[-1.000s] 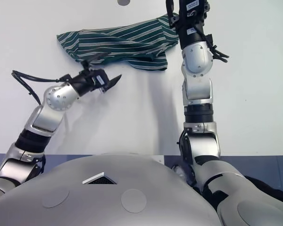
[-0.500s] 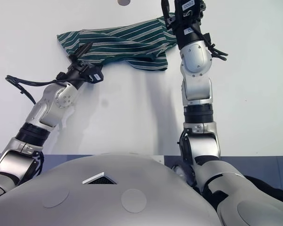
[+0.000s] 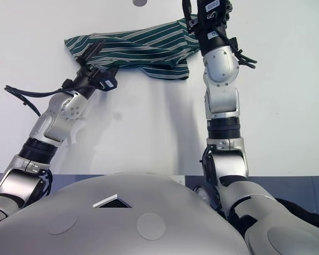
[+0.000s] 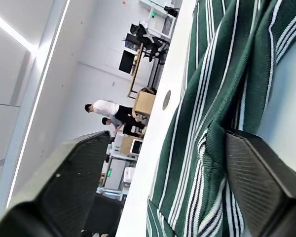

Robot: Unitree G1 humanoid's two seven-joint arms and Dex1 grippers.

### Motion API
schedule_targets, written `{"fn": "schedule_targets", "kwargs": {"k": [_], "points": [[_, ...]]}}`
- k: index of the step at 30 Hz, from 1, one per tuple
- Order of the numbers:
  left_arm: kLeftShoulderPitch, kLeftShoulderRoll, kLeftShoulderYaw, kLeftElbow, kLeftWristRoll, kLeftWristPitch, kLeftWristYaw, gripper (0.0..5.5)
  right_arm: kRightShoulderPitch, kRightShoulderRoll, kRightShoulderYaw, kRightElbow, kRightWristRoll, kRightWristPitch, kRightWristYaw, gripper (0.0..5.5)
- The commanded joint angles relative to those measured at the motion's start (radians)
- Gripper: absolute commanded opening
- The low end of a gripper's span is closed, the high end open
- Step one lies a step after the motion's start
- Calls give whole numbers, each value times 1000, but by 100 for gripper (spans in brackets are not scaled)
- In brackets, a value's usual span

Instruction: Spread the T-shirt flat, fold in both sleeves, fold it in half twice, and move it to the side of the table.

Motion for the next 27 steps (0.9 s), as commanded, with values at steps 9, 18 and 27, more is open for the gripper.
{"fn": "schedule_targets", "kwargs": {"k": [9,18,27], "points": [[-10,-17,-11,54,-32,8,-89,186,-32,-2,-2,12,-9,5,-10,295],[-24,-30,15,67,-44,22,-90,37,-45,-7,-7,26,-7,-4,-11,295],[-111,-87,139,-21,-242,126,-188,1,-30,-245,29,40,-48,-155,209,295]]}}
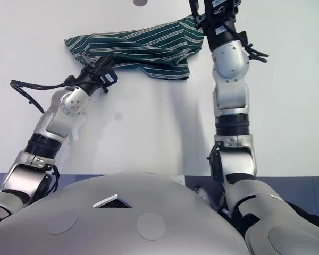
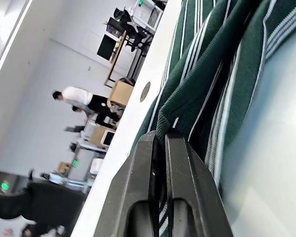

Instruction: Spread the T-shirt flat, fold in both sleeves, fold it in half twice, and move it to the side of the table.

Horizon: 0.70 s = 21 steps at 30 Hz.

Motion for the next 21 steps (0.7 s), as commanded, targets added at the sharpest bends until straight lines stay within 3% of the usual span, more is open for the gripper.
{"fn": "schedule_targets", "kwargs": {"k": [1,4,9,21], "points": [[-53,-13,94,-120,-92,92,-45,1,14,-142,52,8,-29,-123,166,295],[-54,-20,107,-194,-105,146,-64,1,69,-222,105,7,-39,-206,284,295],[-46,-48,80,-214,-99,175,-62,1,98,-280,182,64,-140,-297,333,295],[-68,-53,78,-203,-94,167,-55,1,27,-202,311,281,-471,-352,56,295]]}}
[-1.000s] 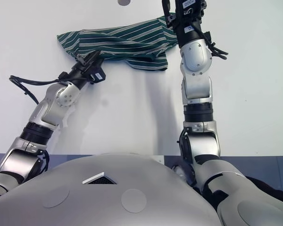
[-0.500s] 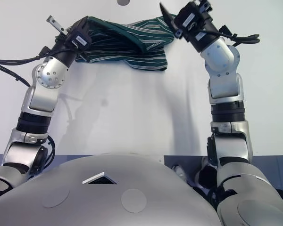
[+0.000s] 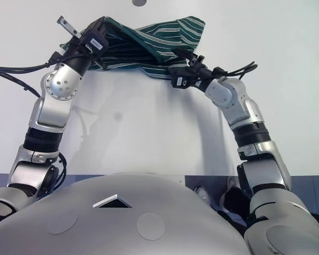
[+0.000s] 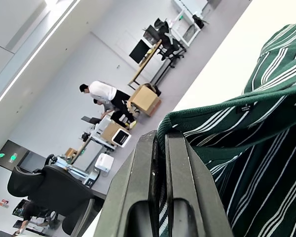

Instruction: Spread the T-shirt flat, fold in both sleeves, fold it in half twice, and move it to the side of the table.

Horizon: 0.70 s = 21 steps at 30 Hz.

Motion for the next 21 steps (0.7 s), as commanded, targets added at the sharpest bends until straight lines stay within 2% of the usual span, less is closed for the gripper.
{"fn": "schedule_targets", "kwargs": {"k": [1,2,7,16,21], "points": [[-19,2,2,-2,1,4,-1,1,-68,22,12,50,-74,13,-103,295],[-20,1,2,-3,1,4,-1,1,-77,29,12,59,-86,18,-129,295],[-17,1,5,-2,0,4,3,0,-87,44,29,81,-107,16,-170,182],[-19,5,10,2,-3,3,6,0,-93,56,35,115,-75,20,-153,18],[-17,6,10,2,-2,0,7,0,-95,61,31,113,-59,8,-154,4]]}}
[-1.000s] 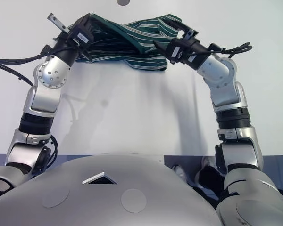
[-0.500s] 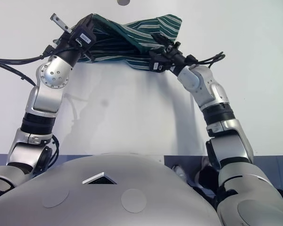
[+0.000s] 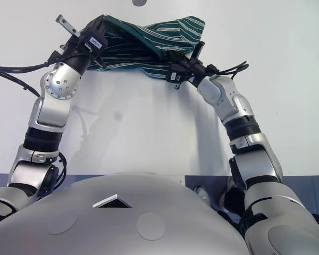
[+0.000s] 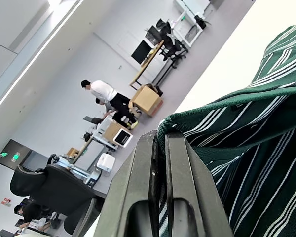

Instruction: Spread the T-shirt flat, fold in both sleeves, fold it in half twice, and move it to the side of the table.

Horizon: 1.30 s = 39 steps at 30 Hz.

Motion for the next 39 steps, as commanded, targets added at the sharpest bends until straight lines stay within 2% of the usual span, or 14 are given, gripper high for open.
{"fn": "schedule_targets", "kwargs": {"k": [1,6,11,14,17,19,23,24,26,28,33,35,37,39], "points": [[-14,7,6,5,-1,-1,0,0,-24,3,-4,-3,22,-10,9,4],[-29,12,-38,145,25,-50,10,0,-70,3,7,46,36,-11,53,4],[-33,-28,-250,474,87,-78,-131,0,-81,-9,102,75,160,-19,439,4],[-49,27,-370,518,92,-85,-364,0,-33,-64,152,-12,258,26,695,4],[-7,148,-404,339,-16,-40,-660,0,60,-184,183,-169,363,85,913,4],[45,314,-409,172,-93,-11,-873,0,146,-307,174,-273,418,96,1001,4],[189,563,-412,-69,-234,12,-1090,0,341,-488,163,-497,531,165,1087,4],[246,609,-408,-167,-356,50,-1143,0,421,-545,173,-596,588,208,1108,4],[360,656,-399,-335,-613,150,-1199,0,558,-648,183,-734,666,260,1134,4],[393,653,-405,-406,-698,192,-1200,0,613,-695,165,-746,732,277,1155,4],[220,521,-352,-464,-649,287,-1081,0,556,-714,15,-598,872,231,1204,4],[115,564,-231,-486,-736,339,-1120,0,525,-750,-84,-624,962,283,1222,4],[-51,623,-92,-474,-896,431,-1218,0,433,-827,-205,-709,1110,455,1258,4],[-175,673,-23,-444,-996,505,-1303,0,318,-893,-285,-763,1228,630,1303,4]]}}
